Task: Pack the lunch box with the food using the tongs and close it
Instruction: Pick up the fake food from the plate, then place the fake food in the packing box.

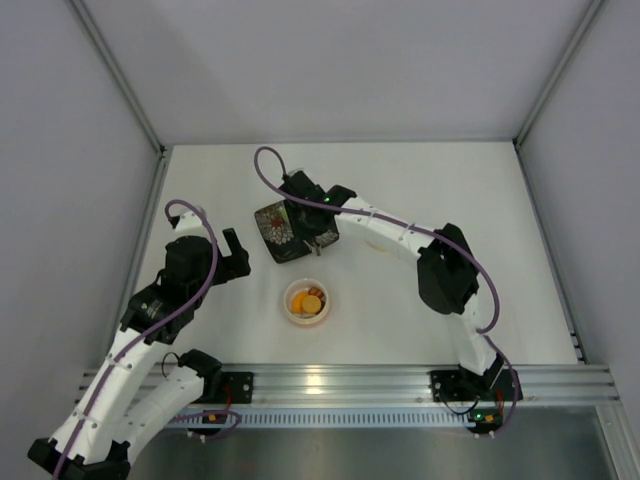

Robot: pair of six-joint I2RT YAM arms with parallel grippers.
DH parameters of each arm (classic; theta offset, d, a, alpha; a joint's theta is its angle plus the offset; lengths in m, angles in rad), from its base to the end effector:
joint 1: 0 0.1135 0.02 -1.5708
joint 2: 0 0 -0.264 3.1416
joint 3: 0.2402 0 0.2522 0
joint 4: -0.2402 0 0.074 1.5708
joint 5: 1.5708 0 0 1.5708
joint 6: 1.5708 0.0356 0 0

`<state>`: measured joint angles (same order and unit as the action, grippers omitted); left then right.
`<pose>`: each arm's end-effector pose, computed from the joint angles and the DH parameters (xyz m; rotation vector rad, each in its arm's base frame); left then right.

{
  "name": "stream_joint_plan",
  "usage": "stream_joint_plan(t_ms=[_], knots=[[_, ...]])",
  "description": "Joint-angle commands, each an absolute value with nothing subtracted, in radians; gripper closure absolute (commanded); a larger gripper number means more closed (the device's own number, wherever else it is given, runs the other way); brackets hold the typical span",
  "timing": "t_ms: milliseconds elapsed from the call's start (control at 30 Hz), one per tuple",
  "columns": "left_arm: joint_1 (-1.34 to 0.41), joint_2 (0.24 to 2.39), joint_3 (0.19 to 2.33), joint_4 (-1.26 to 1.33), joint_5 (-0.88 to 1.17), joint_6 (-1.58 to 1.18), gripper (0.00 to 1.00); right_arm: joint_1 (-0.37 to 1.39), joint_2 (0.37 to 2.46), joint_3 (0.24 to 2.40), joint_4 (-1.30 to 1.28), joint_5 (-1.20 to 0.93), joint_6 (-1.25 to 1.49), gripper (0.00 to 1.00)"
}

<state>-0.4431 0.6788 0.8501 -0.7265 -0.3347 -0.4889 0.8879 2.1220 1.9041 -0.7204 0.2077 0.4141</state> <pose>0.1289 -0.0482 0.3234 -0.2442 2.0844 -0.2071 0.3053 0.3636 0.2562 -0.5042 2.4522 0.2887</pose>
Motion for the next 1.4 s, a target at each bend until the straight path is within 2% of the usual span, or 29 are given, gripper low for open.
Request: stream_joint_plan(t_ms=[0,433,767,1000,1367], knots=[[-0.448,0.673,0.847,-0.724,-0.356,-0.495,0.01,0.874,2.071,1.885,-0.700,0.216,0.419,0.73],[-0.448,0.672,0.847,-0.724,-0.353,-0.494,0.01,0.876,1.796,1.737,-0.692,0.250,0.423,0.73],[-0.448,0.663,0.847,-0.724,-0.351,-0.494,0.01,0.934,1.479,1.410,-0.638,0.233,0.468,0.73],[-0.449,0.657,0.847,-0.723,-0.347,-0.495,0.01,1.109,1.269,1.249,-0.658,0.297,0.529,0.72],[-0.449,0.653,0.847,-0.722,-0.342,-0.492,0.01,1.348,1.215,1.111,-0.695,0.387,0.667,0.71]])
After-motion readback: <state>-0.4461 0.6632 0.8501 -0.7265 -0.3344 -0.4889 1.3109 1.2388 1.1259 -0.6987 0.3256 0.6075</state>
